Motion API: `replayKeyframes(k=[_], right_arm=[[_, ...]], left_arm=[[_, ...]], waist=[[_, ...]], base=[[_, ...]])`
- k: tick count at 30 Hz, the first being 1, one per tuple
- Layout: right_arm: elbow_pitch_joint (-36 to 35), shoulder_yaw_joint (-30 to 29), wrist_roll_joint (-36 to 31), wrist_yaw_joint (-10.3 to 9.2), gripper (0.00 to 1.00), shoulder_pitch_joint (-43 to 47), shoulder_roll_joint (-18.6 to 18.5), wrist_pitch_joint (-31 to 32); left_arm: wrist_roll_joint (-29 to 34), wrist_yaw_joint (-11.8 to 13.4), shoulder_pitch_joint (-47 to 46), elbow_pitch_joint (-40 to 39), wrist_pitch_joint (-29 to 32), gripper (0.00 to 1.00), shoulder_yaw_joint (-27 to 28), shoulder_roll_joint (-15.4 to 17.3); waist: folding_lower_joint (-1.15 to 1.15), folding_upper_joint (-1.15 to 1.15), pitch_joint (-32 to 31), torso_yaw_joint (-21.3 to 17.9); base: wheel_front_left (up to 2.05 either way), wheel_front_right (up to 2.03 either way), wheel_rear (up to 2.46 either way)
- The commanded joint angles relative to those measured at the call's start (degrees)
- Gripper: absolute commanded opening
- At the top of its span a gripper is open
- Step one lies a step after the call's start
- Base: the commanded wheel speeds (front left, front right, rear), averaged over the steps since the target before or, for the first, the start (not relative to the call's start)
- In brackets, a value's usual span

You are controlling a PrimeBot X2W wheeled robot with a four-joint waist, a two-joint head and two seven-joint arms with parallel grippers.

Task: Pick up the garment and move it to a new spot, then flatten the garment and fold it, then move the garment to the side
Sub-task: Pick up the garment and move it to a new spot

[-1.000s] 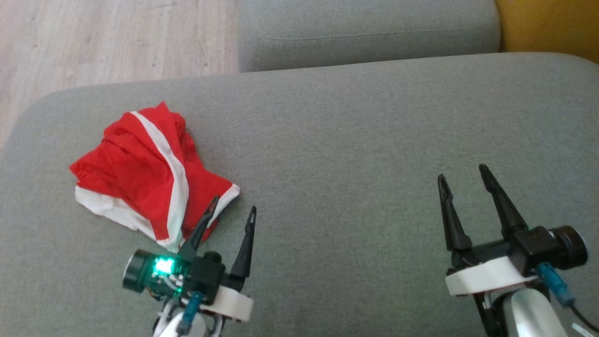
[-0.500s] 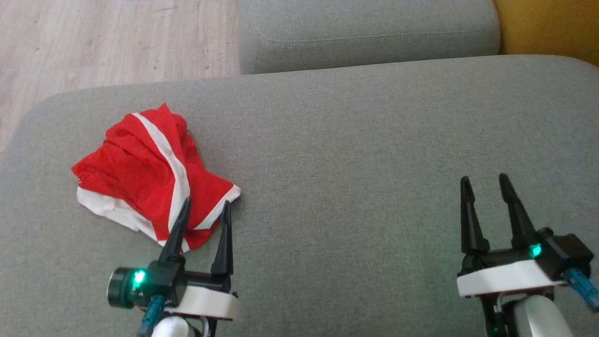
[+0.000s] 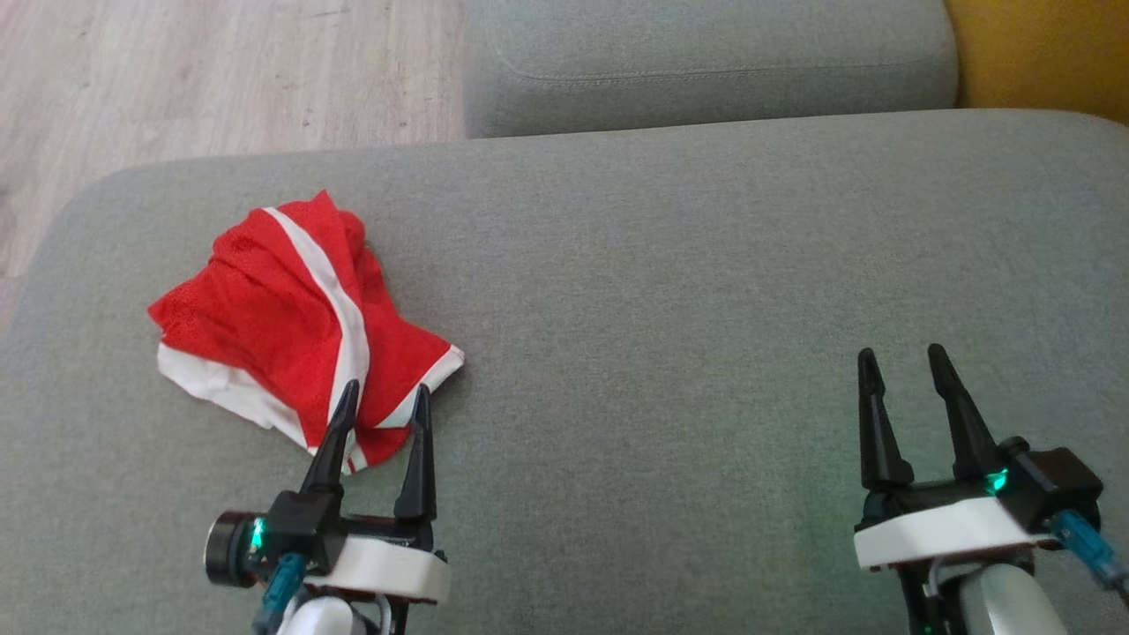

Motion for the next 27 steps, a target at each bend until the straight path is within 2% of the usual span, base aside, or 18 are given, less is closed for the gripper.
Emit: replayKeyframes(k=[1,6,15,22,27], right_arm=[[-2.1,1.7,-1.0,-0.04,1.0,-2.3,-0.5,-0.6],[-2.5,2.5,-1.6,-0.04,1.0,-1.7,-0.5,-0.6],[-2.9,4.6,-1.3,-0.04,1.0,-0.8,-0.5,-0.6],[-2.7,6.6,-0.6,-0.04,1.0,-0.3,-0.5,-0.6],[-2.5,7.6,-0.3,-0.04,1.0,0.0,-0.5,-0.6]], left_arm=[[0.5,-0.4,-2.0,-1.3,-0.5,1.0,2.4,-0.2],[0.9,-0.8,-2.0,-0.5,-0.5,1.0,3.5,-0.7],[1.6,-1.0,-1.1,0.7,-0.5,1.0,5.2,-0.9],[2.4,-1.2,0.0,1.0,-0.5,1.0,6.5,-0.9],[2.7,-1.4,0.8,1.1,-0.5,1.0,7.1,-1.0]], waist=[[0.0,0.0,-0.1,0.4],[0.0,0.0,-0.7,2.7],[0.0,0.0,-1.8,8.7],[0.0,0.0,-2.7,14.7],[0.0,0.0,-3.1,17.2]], base=[[0.0,0.0,0.0],[0.0,0.0,0.0],[0.0,0.0,0.0],[0.0,0.0,0.0],[0.0,0.0,0.0]])
